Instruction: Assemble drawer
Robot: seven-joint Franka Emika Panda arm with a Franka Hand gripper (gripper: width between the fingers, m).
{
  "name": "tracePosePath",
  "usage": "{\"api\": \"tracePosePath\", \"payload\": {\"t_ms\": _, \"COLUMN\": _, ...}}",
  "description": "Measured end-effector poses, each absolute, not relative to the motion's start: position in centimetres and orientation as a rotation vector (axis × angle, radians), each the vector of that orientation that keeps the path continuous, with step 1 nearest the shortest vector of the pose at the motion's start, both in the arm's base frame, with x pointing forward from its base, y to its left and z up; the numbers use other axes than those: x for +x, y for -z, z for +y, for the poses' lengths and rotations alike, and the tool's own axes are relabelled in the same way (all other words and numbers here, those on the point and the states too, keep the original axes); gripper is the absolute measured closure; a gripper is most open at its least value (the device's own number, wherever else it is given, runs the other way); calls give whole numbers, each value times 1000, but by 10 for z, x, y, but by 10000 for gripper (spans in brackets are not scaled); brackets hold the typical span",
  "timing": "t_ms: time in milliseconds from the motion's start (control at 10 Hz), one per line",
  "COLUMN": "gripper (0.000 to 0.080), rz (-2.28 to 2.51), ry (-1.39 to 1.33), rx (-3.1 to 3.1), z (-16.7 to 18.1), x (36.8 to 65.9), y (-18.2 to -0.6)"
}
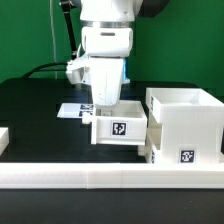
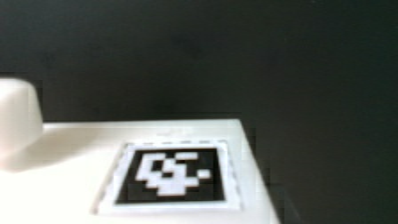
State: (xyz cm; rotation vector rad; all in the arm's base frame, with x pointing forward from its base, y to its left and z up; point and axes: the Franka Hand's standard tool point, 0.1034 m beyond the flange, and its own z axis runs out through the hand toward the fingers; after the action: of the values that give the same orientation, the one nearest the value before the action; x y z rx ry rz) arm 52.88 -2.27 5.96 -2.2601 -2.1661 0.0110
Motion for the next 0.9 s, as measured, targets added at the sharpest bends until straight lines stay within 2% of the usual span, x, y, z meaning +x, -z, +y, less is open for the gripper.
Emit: {"api": "tracePosePath", "payload": {"t_ms": 900, "gripper": 757, "rz": -2176, "ry": 0, "rx": -2248, "z": -13, "x": 542, "y": -59}}
